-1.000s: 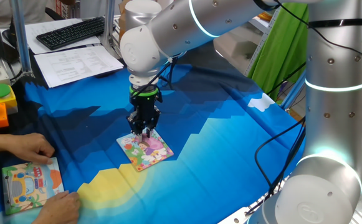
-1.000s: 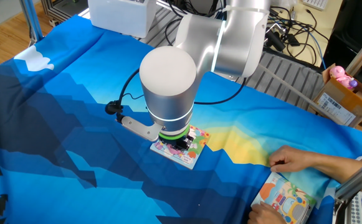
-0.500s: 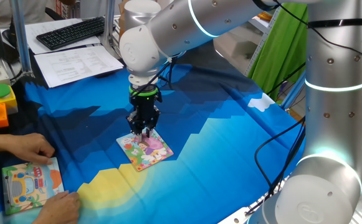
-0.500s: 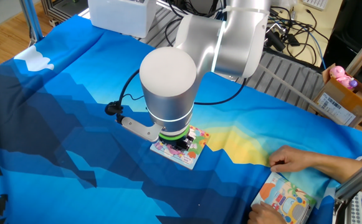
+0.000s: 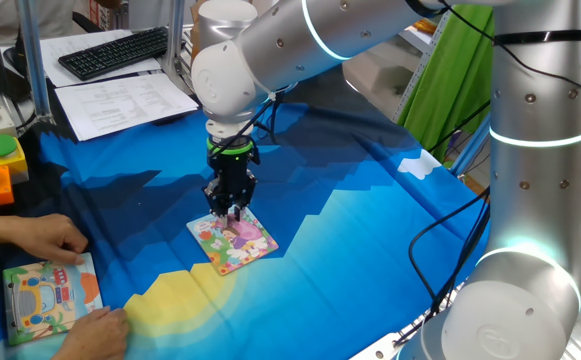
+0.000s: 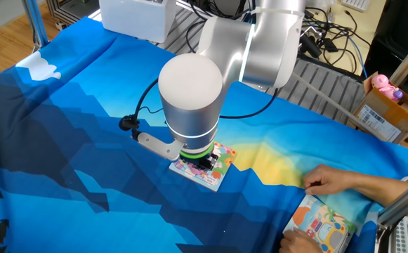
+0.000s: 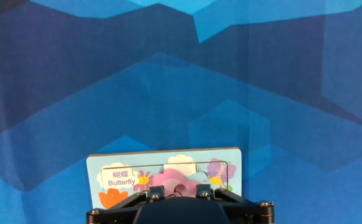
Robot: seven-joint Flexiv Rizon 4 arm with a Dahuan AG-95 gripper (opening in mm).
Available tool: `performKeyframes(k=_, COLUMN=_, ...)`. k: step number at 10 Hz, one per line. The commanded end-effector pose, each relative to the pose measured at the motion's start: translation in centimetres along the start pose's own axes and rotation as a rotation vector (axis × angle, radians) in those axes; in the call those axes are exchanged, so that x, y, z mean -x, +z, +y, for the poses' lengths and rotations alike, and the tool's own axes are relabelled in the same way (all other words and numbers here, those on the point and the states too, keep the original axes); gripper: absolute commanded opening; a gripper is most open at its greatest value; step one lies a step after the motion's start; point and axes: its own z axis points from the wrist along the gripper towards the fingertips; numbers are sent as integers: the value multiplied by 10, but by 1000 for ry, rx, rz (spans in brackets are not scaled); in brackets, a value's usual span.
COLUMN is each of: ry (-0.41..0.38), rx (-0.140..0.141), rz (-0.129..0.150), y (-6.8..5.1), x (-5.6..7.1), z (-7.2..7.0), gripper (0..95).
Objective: Assemble one piece of a puzzle
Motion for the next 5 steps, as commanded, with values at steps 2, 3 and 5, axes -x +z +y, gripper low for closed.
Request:
performKeyframes(k=2, ry=1, rx=-3, rz=-3, y=13, x=2, z=0, gripper=190)
performKeyframes(k=3, ry=1, rx=-3, rz=-3, y=13, x=2, z=0, gripper=190)
performKeyframes(k=5, ry=1, rx=-4, rz=-2, y=13, x=2, z=0, gripper=380)
